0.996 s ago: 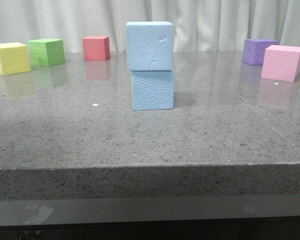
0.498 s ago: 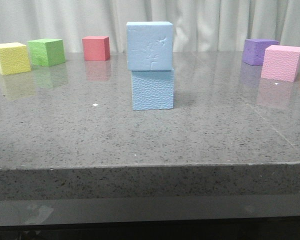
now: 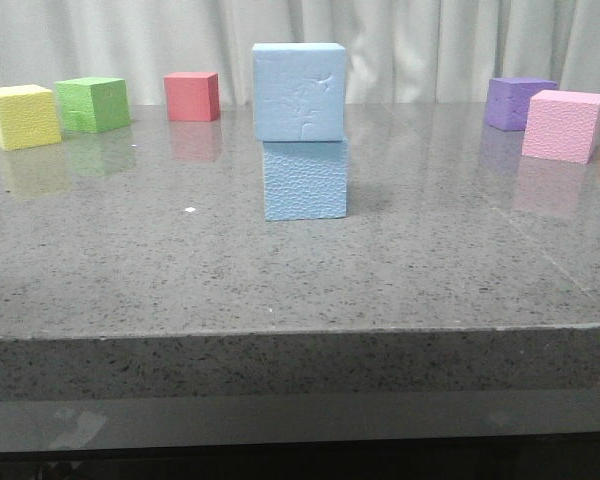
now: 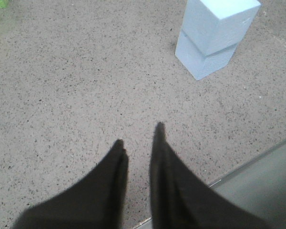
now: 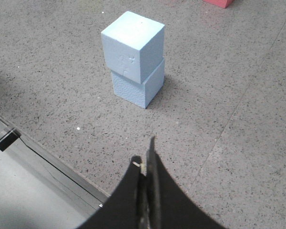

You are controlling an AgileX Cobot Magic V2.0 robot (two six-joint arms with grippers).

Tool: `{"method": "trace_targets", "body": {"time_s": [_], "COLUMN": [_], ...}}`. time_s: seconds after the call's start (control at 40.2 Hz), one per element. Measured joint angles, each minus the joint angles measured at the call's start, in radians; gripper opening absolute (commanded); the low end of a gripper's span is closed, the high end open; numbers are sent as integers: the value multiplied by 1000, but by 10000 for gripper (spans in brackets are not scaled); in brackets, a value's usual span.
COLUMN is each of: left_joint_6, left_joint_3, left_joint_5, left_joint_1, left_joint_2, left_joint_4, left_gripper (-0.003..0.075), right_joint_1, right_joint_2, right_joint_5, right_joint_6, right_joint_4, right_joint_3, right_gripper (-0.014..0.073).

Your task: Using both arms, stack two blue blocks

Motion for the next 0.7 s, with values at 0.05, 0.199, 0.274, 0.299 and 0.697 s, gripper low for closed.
{"method": "trace_targets", "body": {"time_s": [0.05,0.199,0.274,0.299,0.697], "left_joint_6": [0,0,0,0,0], "left_joint_3": [0,0,0,0,173], "left_joint_5": [0,-2,-4,-4,-160], "left_joint_1": [0,0,0,0,152], "left_joint_2": [0,0,0,0,-172], "left_joint_4": [0,0,0,0,-28], "left_gripper": [-19,-19,-19,-19,-19], "right_joint_1": [0,0,0,0,0], "right_joint_2": [0,0,0,0,0], "right_joint_5": [0,2,2,2,2], "right_joint_6": [0,0,0,0,0], "right_joint_4": [0,0,0,0,0], "right_joint_3": [0,0,0,0,0], "right_gripper": [-120,-121,-121,-121,-120]}}
